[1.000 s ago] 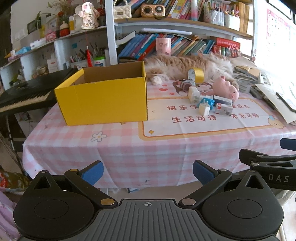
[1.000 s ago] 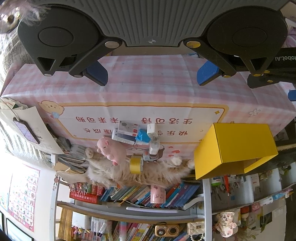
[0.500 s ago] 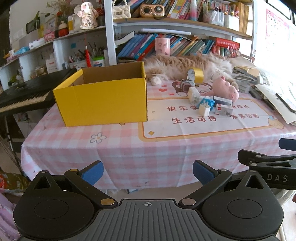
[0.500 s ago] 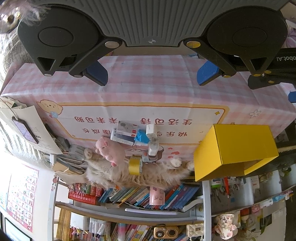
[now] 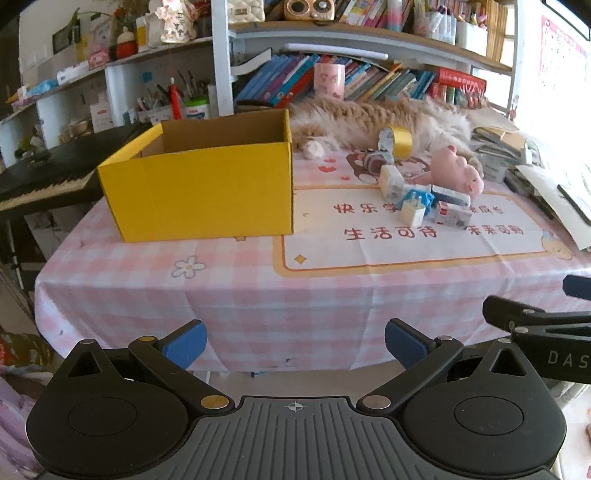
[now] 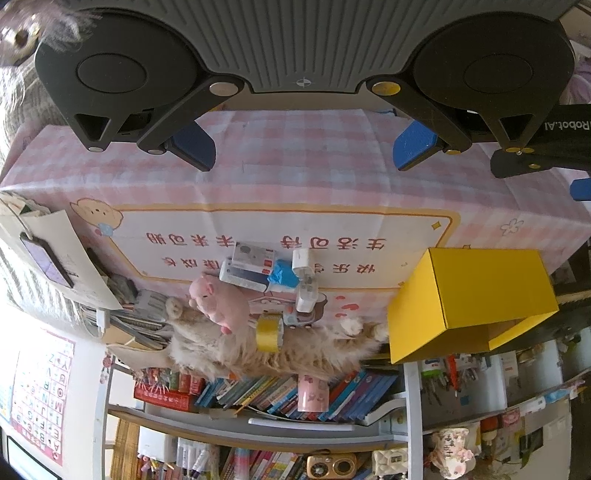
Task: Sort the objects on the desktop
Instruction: 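Grasp the white plug charger with the left tool while the right tool grasps the white-red medicine box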
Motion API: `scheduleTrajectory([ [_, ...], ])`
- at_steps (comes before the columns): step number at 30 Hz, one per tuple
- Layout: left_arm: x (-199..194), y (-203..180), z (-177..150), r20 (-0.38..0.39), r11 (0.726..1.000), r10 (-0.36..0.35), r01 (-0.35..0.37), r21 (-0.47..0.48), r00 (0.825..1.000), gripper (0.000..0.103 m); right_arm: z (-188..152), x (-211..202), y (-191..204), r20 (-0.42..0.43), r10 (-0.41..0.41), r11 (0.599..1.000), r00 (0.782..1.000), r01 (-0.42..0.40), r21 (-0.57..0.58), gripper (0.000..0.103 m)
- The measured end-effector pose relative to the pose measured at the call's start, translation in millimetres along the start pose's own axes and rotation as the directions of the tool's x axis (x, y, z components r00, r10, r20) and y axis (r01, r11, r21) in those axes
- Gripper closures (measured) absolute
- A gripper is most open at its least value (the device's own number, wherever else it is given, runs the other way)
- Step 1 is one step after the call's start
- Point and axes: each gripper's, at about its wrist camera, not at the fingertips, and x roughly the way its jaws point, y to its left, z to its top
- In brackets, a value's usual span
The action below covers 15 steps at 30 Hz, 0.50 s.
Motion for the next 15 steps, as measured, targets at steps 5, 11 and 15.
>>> scheduleTrajectory([
  [5, 10.3, -9.6, 9.3, 0.000, 1.000, 0.021, -0.021, 0.015, 1.000, 0.000, 9.4, 11.9, -10.4, -0.009, -0.006, 1.000, 1.000, 0.006, 0.005, 0.000],
  [11, 29.9, -21.1, 27.1, 0.009, 1.000, 0.017, -0.017, 0.003, 1.000, 0.000, 24.9, 30.0, -25.8, -0.013, -0.012, 1.000, 1.000, 0.013, 0.010, 0.000],
  [15, 44.3, -32.6, 39.0, 0.008, 1.000, 0.011, -0.011, 0.017, 1.000, 0.000, 36.0, 43.6, -36.6, -0.014, -0.012, 1.000, 1.000, 0.012, -0.004, 0.000],
])
